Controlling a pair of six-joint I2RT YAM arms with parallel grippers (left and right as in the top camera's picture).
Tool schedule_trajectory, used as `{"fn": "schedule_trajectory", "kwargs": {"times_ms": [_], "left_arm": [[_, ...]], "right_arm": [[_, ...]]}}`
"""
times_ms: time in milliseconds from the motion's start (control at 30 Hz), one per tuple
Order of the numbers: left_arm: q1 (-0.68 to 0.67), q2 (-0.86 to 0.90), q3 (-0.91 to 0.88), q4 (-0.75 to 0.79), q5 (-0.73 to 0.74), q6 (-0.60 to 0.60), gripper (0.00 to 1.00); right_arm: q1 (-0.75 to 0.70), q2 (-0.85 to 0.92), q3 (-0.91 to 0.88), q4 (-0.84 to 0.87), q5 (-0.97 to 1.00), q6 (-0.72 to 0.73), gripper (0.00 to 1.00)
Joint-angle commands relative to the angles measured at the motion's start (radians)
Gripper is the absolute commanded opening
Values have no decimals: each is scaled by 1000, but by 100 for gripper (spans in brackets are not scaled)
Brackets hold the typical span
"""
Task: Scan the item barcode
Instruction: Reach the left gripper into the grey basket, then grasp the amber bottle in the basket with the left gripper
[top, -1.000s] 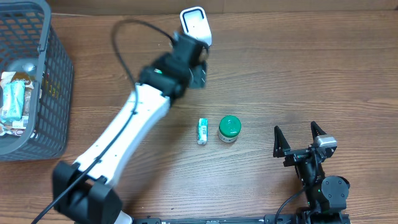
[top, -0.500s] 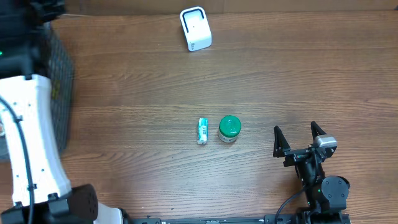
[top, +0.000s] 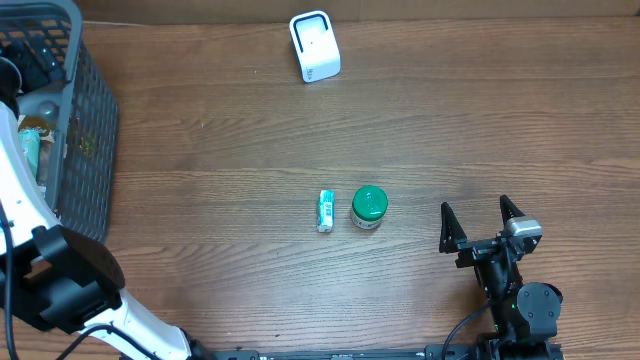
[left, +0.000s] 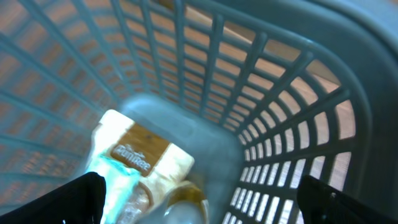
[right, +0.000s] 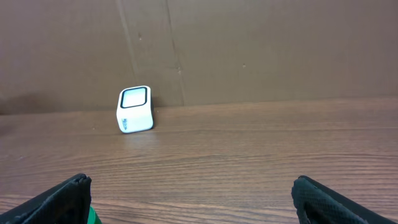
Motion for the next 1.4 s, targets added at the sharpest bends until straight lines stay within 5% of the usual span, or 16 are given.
{"fn": "schedule_trajectory", "kwargs": {"times_ms": [0, 167, 333, 467, 600, 800, 933, 1367], "left_arm": [[24, 65, 9, -47, 61, 26, 100], [34, 149, 9, -106, 61, 29, 98], [48, 224, 9, -143, 70, 24, 86], [64, 222, 9, -125, 183, 25, 86], [63, 224, 9, -132, 182, 28, 71], [63, 223, 9, -125, 182, 28, 64], [63, 191, 27, -124, 193, 24, 47], [63, -92, 47, -61, 191, 10, 42]], "right_arm": [[0, -8, -11, 3, 9, 0, 100], [0, -8, -11, 3, 9, 0, 100], [0, -8, -11, 3, 9, 0, 100], [0, -8, -11, 3, 9, 0, 100], [0, -8, -11, 3, 9, 0, 100], [0, -8, -11, 3, 9, 0, 100], [0, -8, -11, 3, 9, 0, 100], [0, -8, -11, 3, 9, 0, 100]]}}
